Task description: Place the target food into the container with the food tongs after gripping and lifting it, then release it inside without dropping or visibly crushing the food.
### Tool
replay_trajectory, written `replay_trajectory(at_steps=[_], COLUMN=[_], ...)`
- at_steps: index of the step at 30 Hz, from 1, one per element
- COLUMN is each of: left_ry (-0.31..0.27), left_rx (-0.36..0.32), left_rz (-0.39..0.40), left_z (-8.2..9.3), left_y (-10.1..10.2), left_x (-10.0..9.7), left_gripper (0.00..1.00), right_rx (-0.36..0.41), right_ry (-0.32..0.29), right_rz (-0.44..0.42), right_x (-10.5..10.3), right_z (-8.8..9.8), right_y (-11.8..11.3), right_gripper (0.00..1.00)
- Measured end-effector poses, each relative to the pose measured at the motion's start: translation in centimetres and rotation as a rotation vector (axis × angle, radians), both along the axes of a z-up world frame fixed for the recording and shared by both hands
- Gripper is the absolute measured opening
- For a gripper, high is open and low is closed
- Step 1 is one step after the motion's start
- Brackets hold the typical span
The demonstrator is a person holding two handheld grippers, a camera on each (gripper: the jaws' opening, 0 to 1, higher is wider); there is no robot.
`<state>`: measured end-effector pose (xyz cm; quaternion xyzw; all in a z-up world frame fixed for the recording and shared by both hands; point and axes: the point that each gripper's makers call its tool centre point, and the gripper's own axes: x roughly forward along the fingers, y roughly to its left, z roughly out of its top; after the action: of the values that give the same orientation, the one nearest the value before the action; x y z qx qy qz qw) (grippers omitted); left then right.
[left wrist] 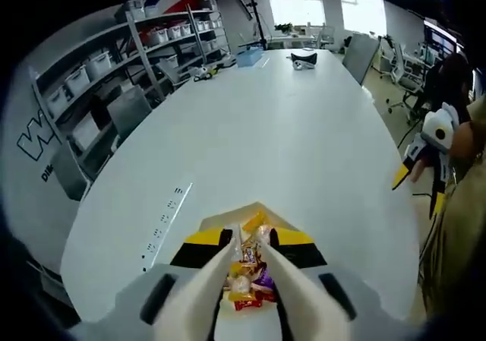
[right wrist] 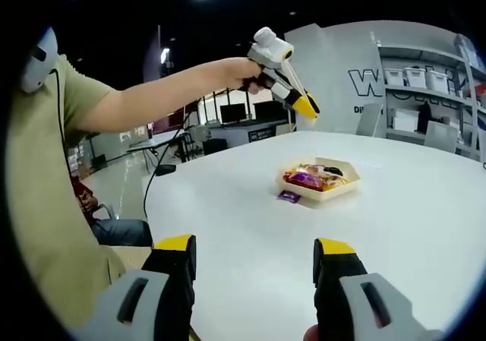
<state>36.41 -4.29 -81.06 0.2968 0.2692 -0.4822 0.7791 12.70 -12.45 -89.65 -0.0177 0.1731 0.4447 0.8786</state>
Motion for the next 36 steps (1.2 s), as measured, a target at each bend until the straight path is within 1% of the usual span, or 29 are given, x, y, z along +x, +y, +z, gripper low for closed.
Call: replay_trajectory(at_steps=[7,17,20,30,36], left_ry=[-0.001,0.022,0.026,0.021,0.015], left_rx=[0.004,0.018,0.016,0.02,0.012], left_rz=[-0.007,-0.011,-0.006,-0.026,-0.036], left_z=[-0.6,-2.8,-3.2,-4.6,-4.9], left_y=[0.5,1.6,2.0,2.1,2.1], left_x=[-1.1,-2.8,-3.1,-5.0,-5.9], left_gripper=[0.22,0.22,0.22,0.22,0.22], right_rx=[0.0,-0.004,-0.005,-0.009,-0.009], right_ry=[-0.001,-0.003,-0.001,0.003,0.006], right_rz=[0.004,0.013,0.014,0.019,0.021], right_x=[0.1,0.1,0.0,0.0,0.0], right_z=[0.1,0.1,0.1,-0.2,-0.3], right_y=[0.3,0.6,0.7,0.9,1.0], right_gripper=[0.6,0.6,0.6,0.6,0.6])
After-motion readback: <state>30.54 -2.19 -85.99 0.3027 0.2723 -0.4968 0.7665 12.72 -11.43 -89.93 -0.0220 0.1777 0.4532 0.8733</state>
